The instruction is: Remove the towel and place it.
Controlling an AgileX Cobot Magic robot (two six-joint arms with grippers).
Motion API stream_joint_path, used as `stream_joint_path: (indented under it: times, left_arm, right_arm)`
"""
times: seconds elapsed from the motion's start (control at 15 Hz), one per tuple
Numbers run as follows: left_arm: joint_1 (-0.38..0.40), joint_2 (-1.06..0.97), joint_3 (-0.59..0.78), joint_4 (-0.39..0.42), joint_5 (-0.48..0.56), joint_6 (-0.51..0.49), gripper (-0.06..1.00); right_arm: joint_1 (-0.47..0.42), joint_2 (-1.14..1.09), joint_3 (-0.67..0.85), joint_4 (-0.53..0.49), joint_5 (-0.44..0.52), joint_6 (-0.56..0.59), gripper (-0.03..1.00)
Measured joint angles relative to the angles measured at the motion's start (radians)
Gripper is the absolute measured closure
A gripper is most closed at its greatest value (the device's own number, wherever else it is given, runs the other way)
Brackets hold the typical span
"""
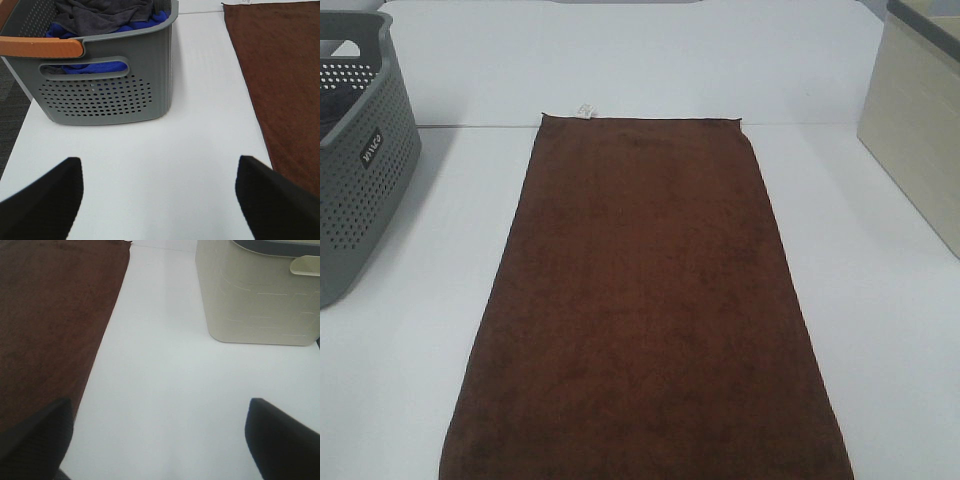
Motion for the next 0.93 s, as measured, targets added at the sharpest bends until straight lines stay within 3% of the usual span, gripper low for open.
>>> stream_joint_path:
  times: [0.4,0.73,0.93]
  left_arm:
    - [-0.070,0.000,0.001,-0.017,0.000,-0.001,0.18]
    - [-0.065,0.000,0.001,-0.018,0.000,-0.001,0.18]
    - [-0.013,0.000,0.001,-0.018,0.000,-0.001,0.18]
  right_arm:
    - [0.000,0.000,0.000,0.000,0.000,0.000,0.08]
    - [0.000,0.000,0.000,0.000,0.000,0.000,0.08]
    - [0.000,0.000,0.000,0.000,0.000,0.000,0.08]
